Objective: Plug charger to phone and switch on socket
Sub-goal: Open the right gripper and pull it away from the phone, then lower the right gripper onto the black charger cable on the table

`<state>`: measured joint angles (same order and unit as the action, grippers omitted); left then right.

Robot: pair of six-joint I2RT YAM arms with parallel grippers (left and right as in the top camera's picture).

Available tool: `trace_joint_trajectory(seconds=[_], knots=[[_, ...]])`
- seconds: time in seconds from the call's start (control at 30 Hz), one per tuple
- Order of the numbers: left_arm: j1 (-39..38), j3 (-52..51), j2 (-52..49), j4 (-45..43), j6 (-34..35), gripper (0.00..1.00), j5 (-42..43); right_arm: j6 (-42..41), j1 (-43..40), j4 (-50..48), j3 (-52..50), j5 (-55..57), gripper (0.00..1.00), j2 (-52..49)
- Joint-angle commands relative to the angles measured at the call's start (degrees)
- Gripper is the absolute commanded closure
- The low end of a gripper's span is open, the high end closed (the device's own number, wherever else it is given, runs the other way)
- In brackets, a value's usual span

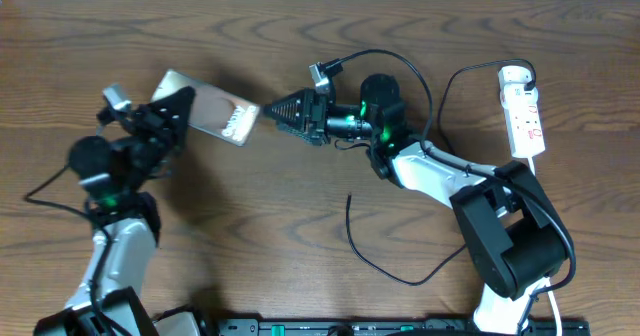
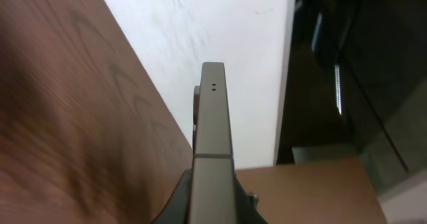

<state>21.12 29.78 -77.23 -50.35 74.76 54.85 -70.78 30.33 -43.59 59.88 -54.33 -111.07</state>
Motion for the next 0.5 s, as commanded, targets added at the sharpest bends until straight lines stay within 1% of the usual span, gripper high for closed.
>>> trace_joint_trajectory(seconds=[0.0, 0.17, 0.3, 0.37, 0.43, 0.47], knots=[[3.15, 6.56, -2.03, -1.27, -0.83, 0.93, 18.49, 12.07, -1.46, 3.78, 0.24, -5.27, 0.01, -0.59], [3.67, 13.25, -6.19, -1.46, -0.83, 0.93, 28.96, 22.99, -2.95, 20.76, 4.35, -6.71, 0.01, -0.59], [3.67, 16.04, -8.96, -1.46, -0.83, 0.93, 32.63, 32.68, -3.02, 39.08, 10.73, -6.01, 0.01, -0.59], [3.69, 16.28, -10.25, -1.77, -0.90, 0.93, 33.40, 39.91, -2.97, 53.35, 15.85, -2.16, 0.01, -0.59], [3.67, 16.28, -11.28, -2.16, -1.86, 0.93, 34.29, 46.51, -2.69, 68.00, 21.22, 5.77, 0.01, -0.59], [3.67, 16.28, -11.85, -2.38, -2.40, 0.93, 34.69, 48.39, -2.47, 73.88, 23.50, 10.43, 0.01, -0.59]])
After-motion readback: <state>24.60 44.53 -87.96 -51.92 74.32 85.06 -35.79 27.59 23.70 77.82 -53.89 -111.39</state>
